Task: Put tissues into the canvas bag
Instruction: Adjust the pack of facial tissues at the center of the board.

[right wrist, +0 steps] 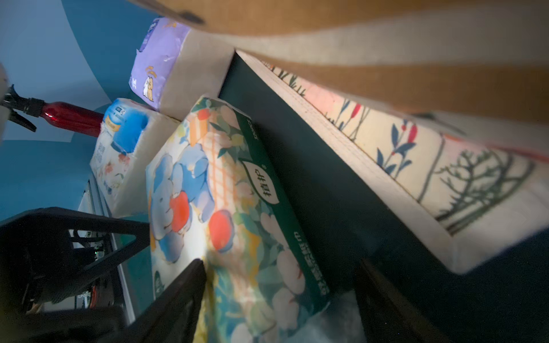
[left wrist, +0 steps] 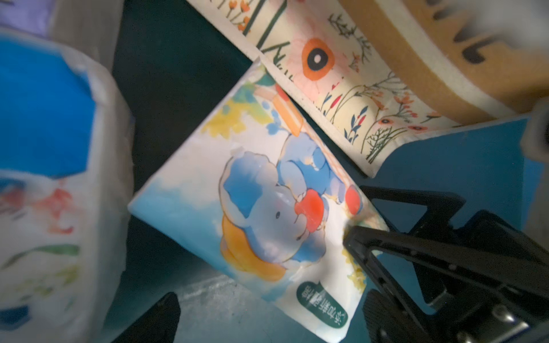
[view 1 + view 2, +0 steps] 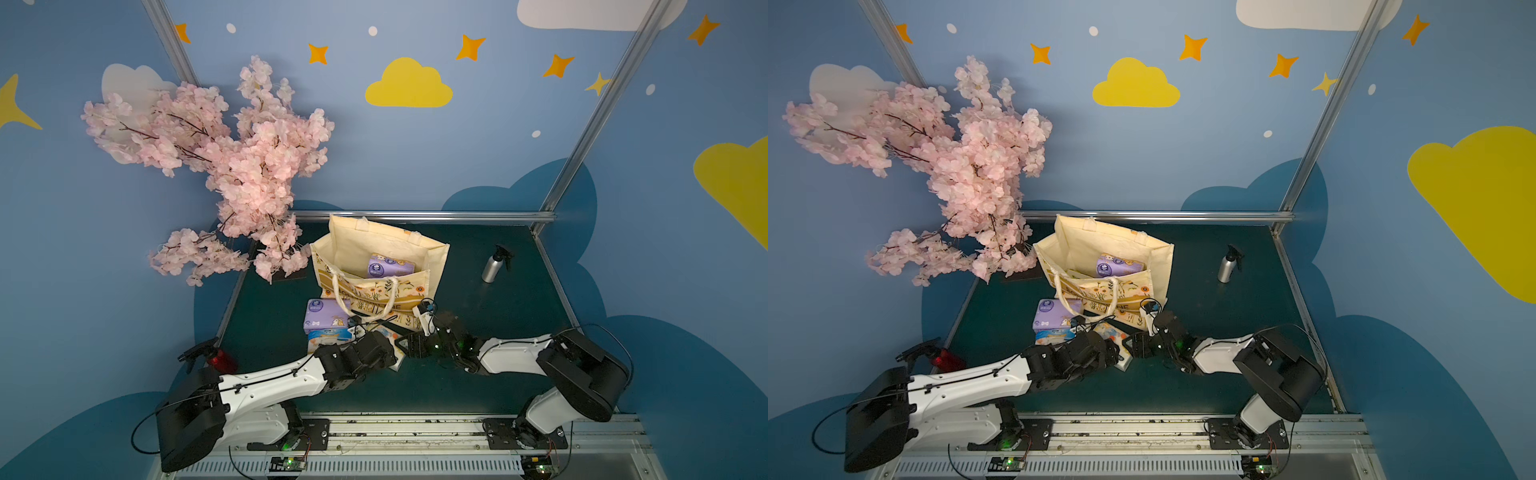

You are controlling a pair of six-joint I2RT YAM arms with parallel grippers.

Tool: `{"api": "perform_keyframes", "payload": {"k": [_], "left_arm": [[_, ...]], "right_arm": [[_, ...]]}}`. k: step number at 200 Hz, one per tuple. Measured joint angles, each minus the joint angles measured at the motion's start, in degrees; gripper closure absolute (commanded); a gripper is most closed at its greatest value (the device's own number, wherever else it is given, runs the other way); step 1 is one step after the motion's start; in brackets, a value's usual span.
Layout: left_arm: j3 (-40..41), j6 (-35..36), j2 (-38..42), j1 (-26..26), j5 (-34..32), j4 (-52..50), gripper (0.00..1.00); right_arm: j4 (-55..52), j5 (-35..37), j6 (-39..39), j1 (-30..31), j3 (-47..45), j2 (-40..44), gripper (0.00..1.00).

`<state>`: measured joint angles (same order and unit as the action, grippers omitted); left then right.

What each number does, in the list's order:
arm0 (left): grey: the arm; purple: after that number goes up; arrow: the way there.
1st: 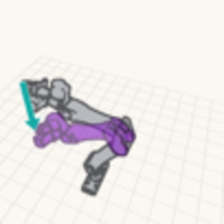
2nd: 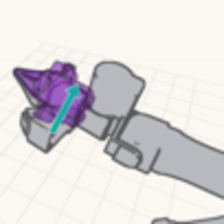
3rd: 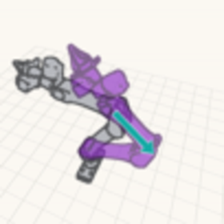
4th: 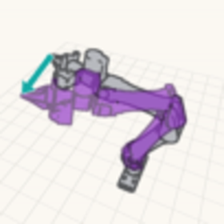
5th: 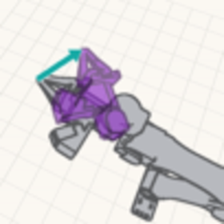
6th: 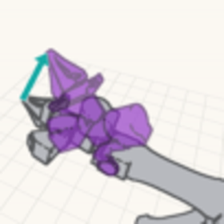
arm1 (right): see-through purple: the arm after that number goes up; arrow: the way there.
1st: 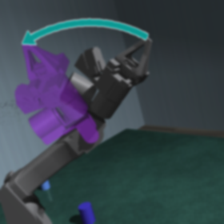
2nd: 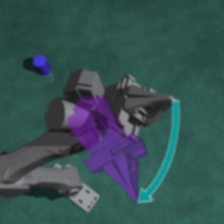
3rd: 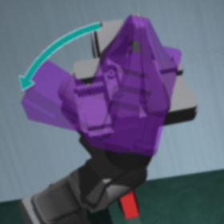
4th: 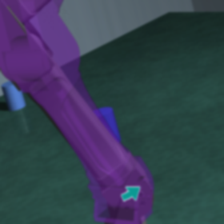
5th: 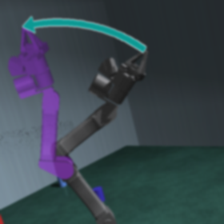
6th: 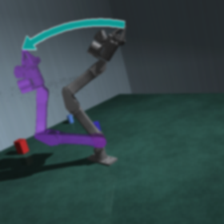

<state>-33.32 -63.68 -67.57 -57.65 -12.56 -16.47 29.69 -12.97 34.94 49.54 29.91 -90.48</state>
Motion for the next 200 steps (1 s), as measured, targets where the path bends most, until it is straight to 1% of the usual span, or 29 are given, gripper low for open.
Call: {"api": "perform_keyframes", "payload": {"k": [29, 59, 88, 110, 130, 161, 193, 200], "left_arm": [[0.3, 0.6, -1.7, 1.7, 0.3, 1.2, 0.09], [-0.2, 2.1, -4.6, 2.0, 0.9, 1.8, 0.1], [-2.4, 4.6, -8.5, 2.1, 2.1, 1.9, 0.12], [-3.8, 5.9, -10.2, 1.9, 2.2, 1.8, 0.12], [-4.0, 6.9, -10.3, 0.8, 2.6, 2.2, 0.12], [-4.0, 9.3, -10.3, -2.6, 3.0, 2.7, 0.12], [-4.0, 11.0, -9.4, -6.1, 3.2, 3.3, 0.11], [-3.8, 11.0, -8.5, -6.4, 3.3, 3.7, 0.11]], "right_arm": [[1.8, -2.1, 1.2, 0.0, 0.2, -0.6, 0.3], [2.4, -3.2, 2.6, 1.3, -1.1, 0.5, 0.33], [0.0, -1.1, 3.5, 4.1, -3.1, 5.0, 0.33], [-3.1, 1.2, 4.2, 5.3, -3.9, 8.6, 0.36], [-5.4, 3.1, 5.3, 6.8, -5.4, 12.2, 0.36], [-9.7, 6.1, 7.4, 9.9, -8.5, 19.1, 0.37], [-15.5, 7.0, 9.6, 13.0, -11.9, 26.9, 0.37], [-17.0, 7.0, 10.0, 13.6, -12.3, 28.7, 0.35]]}}
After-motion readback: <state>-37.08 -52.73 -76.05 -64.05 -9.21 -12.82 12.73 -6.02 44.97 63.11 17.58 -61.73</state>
